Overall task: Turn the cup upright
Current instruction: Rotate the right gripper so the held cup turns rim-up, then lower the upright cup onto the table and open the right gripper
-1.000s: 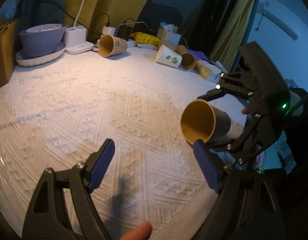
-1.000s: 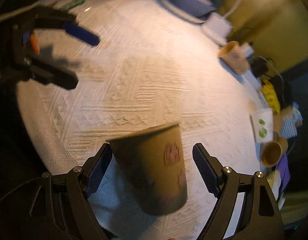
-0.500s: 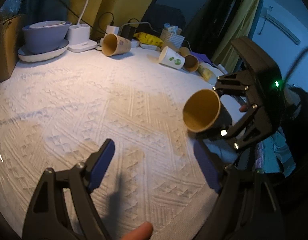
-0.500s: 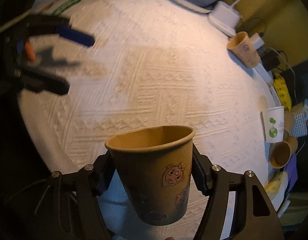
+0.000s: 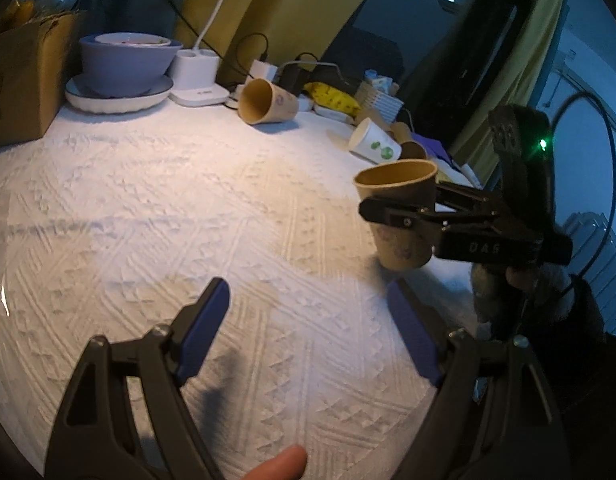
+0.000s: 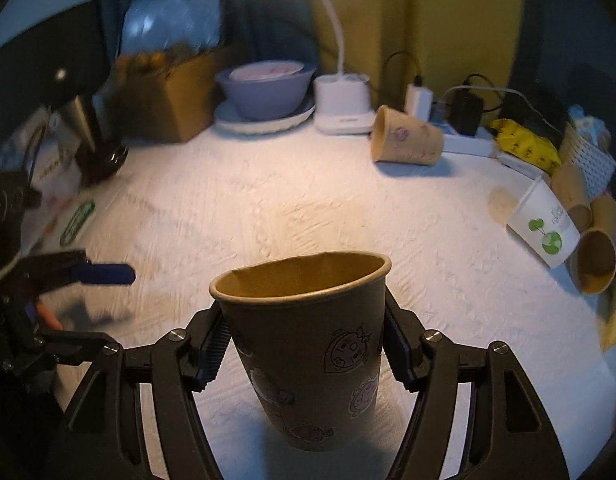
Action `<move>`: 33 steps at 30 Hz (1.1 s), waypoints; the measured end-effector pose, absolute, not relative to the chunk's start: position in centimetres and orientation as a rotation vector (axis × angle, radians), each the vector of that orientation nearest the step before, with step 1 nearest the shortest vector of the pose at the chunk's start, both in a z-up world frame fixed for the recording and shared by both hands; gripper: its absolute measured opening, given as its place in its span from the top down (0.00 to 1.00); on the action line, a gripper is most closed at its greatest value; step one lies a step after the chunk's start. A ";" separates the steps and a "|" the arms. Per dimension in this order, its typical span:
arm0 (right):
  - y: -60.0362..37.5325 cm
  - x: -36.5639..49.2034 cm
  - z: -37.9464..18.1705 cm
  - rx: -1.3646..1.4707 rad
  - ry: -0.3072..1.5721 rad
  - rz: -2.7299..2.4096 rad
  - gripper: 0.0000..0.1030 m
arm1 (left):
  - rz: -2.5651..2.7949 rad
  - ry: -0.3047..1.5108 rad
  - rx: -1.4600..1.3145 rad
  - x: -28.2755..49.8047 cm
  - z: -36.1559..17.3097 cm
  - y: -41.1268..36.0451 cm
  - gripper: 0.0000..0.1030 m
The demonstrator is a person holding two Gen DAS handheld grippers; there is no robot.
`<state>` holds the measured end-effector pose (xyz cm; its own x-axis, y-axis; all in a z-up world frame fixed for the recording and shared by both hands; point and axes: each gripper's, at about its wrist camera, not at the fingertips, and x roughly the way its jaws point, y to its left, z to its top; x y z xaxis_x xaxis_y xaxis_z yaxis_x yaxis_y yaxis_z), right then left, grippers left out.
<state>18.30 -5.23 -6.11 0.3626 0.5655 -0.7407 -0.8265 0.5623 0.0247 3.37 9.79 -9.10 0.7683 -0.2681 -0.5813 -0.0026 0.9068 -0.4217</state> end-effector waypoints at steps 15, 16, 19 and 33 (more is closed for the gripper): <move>-10.2 17.0 -7.7 -0.267 0.726 0.829 0.32 | -0.177 0.702 -0.402 4.4 -9.0 6.7 0.20; -10.4 16.9 -7.8 -0.266 0.725 0.823 0.32 | -0.178 0.701 -0.399 4.4 -8.9 6.5 0.20; -11.4 16.7 -8.1 -0.247 0.730 0.816 0.32 | -0.172 0.698 -0.382 4.6 -8.7 5.9 0.20; -14.3 13.6 -8.0 -0.223 0.710 0.816 0.15 | -0.127 0.707 -0.277 4.0 -8.3 3.5 0.20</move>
<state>13.57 -14.28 -8.02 0.4721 0.5883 -0.6565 -0.7313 0.6772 0.0809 3.98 3.48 -8.26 0.7544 -0.2078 -0.6227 0.0214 0.9558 -0.2931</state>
